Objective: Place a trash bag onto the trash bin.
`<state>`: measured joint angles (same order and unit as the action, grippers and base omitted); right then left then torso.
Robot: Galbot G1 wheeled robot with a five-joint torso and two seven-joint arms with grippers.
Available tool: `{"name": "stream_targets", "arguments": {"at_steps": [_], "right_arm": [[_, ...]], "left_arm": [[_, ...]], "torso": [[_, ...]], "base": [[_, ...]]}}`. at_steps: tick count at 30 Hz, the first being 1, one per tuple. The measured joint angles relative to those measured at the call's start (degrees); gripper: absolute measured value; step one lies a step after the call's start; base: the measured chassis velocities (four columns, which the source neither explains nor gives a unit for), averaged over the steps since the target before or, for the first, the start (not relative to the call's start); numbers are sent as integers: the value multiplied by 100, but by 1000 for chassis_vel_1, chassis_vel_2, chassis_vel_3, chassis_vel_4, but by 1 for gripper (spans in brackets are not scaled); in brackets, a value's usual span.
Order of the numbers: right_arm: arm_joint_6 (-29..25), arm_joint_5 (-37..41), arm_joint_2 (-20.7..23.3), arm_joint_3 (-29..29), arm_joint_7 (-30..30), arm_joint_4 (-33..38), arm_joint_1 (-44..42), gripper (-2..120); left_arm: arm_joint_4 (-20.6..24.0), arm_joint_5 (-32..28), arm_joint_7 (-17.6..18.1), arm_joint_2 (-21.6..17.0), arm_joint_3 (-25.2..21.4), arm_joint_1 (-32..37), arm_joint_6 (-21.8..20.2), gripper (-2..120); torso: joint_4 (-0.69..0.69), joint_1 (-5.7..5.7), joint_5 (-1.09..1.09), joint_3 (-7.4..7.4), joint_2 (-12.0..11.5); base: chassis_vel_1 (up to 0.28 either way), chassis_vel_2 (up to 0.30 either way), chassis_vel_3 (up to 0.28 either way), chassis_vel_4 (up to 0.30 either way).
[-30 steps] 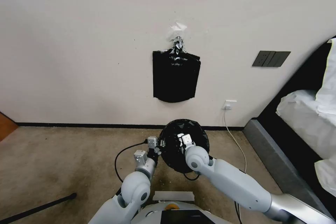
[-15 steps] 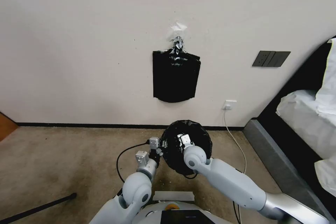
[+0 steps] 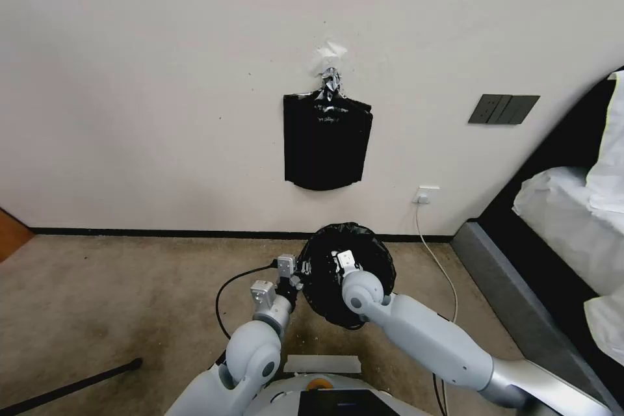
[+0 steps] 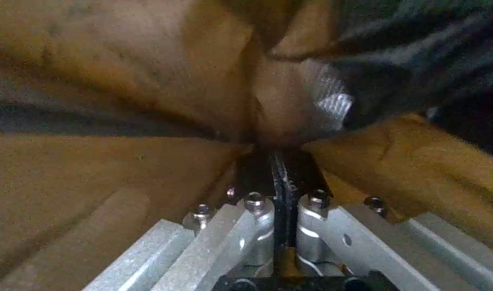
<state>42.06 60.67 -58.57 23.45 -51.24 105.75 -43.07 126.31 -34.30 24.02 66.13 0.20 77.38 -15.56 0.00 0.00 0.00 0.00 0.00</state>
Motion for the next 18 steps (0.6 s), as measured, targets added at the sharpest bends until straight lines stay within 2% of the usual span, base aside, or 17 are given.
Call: {"name": "stream_targets", "arguments": {"at_steps": [18], "right_arm": [[0,-14,20,0,0,-115,-17,0]], "left_arm": [[49,-56,-4,32,40,59,-3,3]], "torso": [[0,0,0,0,0]], "base": [[0,0,0,0]]}}
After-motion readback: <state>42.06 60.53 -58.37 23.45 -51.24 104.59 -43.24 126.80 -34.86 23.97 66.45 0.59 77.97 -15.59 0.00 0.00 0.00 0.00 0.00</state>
